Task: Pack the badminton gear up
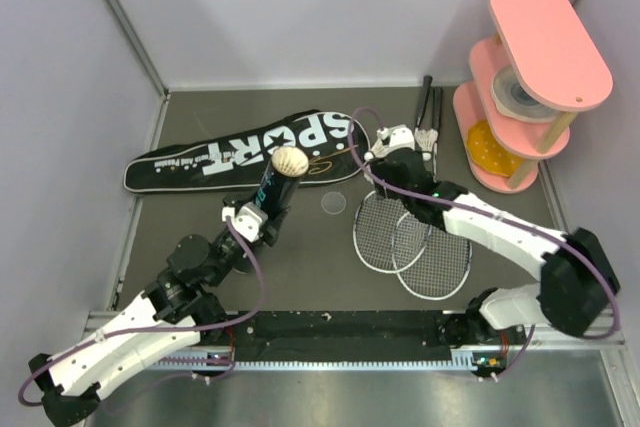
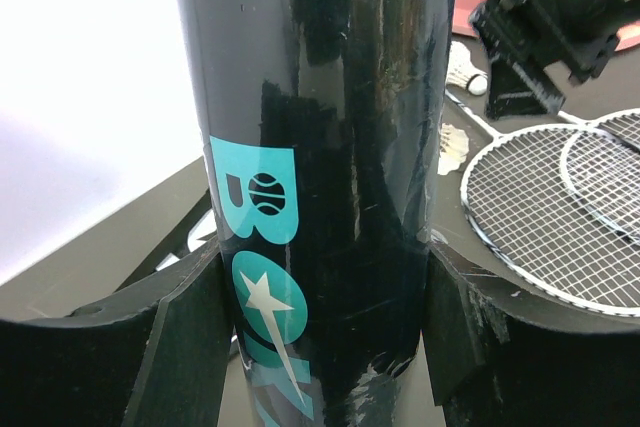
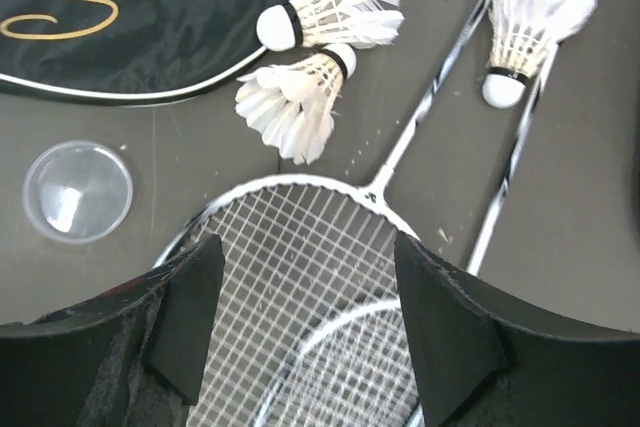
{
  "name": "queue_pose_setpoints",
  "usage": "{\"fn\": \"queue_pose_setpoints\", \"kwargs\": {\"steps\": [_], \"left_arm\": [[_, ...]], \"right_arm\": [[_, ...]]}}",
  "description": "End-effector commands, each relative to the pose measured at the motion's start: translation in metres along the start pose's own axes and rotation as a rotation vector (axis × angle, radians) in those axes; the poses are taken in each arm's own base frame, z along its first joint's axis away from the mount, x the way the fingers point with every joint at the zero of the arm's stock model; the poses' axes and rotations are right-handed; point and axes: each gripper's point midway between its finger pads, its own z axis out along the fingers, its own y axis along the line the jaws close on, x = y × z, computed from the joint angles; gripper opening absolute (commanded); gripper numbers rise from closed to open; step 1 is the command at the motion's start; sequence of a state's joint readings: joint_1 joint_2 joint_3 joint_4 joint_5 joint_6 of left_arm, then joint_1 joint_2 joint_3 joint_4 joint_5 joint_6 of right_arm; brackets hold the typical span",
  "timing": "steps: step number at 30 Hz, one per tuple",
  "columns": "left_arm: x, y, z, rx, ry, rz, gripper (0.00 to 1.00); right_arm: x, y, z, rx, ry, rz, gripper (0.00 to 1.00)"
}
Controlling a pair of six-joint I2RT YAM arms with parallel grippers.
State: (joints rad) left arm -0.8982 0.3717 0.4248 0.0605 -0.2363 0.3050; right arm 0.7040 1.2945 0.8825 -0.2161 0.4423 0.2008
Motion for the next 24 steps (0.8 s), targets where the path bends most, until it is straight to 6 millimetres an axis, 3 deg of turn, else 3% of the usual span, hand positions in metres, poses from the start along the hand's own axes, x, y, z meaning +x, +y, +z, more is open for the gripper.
{"fn": "queue_pose_setpoints", "kwargs": {"steps": [1, 7, 10, 11, 19, 24], "left_arm": [[-0.046, 0.026, -0.004, -0.103, -0.133, -0.048, 0.23], [-0.048, 0.025, -0.005, -0.096, -0.144, -0.055, 0.23], [-0.048, 0.024, -0.005, -0.093, -0.148, -0.059, 0.23], [-0.049, 0.024, -0.005, -0.091, -0.149, -0.057, 0.23], [-0.048, 0.020, -0.003, -0.074, -0.146, -0.059, 0.23], [-0.046, 0.019, -0.002, -0.072, -0.143, -0.055, 0.23]], "right_arm": [[-0.037, 0.018, 0.039, -0.019, -0.124, -0.031, 0.66], [-0.008, 0.020, 0.091, 0.065, -0.069, -0.050, 0.57], [-0.009, 0.014, 0.100, 0.126, -0.074, -0.025, 0.56], [0.000, 0.009, 0.106, 0.167, -0.048, -0.038, 0.56], [-0.004, -0.001, 0.126, 0.241, -0.046, -0.030, 0.54], [-0.004, -0.002, 0.138, 0.244, -0.031, -0.062, 0.35]]}}
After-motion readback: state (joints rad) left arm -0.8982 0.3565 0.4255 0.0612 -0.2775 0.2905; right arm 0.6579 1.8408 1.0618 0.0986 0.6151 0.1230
